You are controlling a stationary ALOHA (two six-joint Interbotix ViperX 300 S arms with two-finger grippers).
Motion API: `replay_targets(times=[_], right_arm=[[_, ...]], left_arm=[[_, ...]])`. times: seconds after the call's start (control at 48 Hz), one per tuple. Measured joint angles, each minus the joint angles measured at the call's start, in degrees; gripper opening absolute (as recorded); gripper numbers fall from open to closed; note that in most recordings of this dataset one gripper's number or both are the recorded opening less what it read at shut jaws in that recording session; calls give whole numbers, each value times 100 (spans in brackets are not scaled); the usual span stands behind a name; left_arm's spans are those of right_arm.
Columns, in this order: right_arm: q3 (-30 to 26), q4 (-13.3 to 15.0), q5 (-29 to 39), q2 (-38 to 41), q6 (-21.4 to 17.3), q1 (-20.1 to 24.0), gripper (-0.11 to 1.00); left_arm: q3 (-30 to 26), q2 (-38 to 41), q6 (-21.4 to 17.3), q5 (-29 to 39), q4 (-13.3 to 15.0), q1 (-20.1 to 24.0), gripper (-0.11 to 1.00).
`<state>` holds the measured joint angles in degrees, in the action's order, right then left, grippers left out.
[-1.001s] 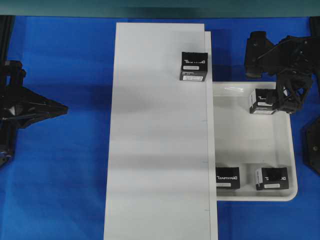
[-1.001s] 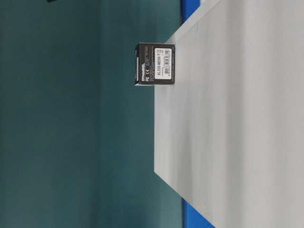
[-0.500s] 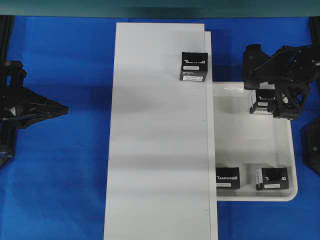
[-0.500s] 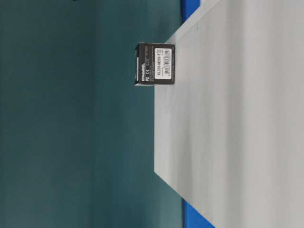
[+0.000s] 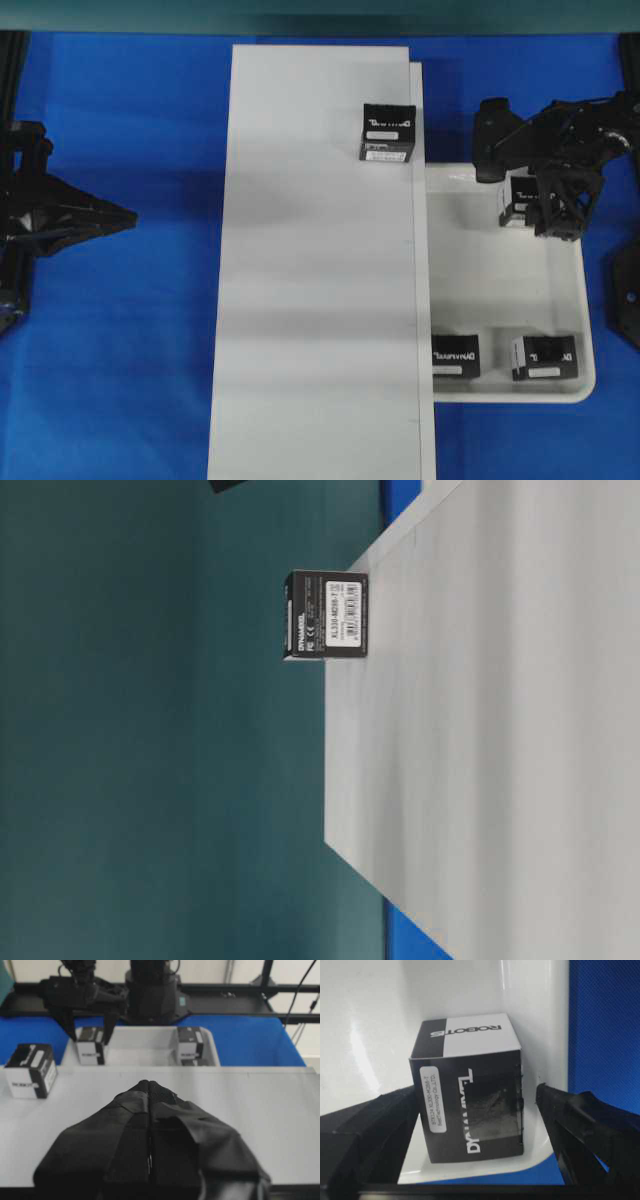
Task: Place the box from the white plastic tray onto the white base.
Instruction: 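Move the right gripper down over the upper-right box in the tray, then close the right gripper on the black-and-white box and lift it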
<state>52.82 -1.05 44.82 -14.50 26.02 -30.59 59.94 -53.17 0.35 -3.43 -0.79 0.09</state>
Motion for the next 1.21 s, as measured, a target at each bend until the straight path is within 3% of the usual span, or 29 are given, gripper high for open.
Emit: replay_targets(times=[0.5,0.605,0.75,1.209], right_arm=[[35,-26,-26,0,-53,9,98],[62,-79,9,0,-141,53,88],[114,-97,18,-9,-202,202,59],[62,-141,167,-70,-466,290,58]], left_arm=[[0,0,0,35,-9,0,-7],[0,0,0,70,-9,0,-7],[0,0,0,62,0,0,-7],[0,0,0,70,0,0,-7]])
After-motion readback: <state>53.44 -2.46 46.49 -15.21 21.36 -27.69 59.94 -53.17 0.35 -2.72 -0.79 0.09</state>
